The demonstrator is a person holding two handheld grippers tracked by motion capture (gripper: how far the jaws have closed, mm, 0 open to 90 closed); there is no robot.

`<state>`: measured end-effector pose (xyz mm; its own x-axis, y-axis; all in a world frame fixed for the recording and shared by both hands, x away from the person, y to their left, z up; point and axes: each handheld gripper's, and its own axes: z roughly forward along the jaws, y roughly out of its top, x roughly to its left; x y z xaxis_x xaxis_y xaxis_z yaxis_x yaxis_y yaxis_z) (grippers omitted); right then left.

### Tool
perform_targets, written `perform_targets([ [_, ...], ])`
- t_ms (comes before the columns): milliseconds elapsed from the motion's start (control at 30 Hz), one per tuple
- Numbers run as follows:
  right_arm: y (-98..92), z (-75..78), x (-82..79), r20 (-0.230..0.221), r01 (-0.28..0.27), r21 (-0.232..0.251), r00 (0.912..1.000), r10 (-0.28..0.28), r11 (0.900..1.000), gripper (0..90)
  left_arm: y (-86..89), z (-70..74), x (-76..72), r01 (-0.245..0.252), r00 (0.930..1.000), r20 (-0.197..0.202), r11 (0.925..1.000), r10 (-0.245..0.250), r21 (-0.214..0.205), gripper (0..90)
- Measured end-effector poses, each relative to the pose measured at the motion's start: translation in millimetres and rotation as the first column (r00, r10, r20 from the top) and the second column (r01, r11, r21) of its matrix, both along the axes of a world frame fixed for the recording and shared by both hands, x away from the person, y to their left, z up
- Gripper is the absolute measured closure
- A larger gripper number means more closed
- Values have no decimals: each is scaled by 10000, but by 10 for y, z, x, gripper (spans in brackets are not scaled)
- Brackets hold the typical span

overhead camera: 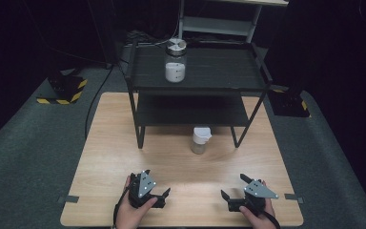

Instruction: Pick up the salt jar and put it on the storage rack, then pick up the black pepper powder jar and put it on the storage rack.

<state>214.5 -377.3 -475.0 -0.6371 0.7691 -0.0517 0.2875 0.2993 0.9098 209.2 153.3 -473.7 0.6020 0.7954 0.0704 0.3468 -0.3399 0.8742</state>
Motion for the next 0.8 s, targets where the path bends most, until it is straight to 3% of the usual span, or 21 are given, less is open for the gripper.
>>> perform_targets([
  [600,33,10,-10,-22,140,-100,9999,-140,9999,3,105,-20,45,-124,9995,-312,9974,102,-709,6],
  [800,49,24,-25,48,184,2,9998,-184,9998,2,93,-8,45,-84,9994,-349,9982,63,-592,6],
])
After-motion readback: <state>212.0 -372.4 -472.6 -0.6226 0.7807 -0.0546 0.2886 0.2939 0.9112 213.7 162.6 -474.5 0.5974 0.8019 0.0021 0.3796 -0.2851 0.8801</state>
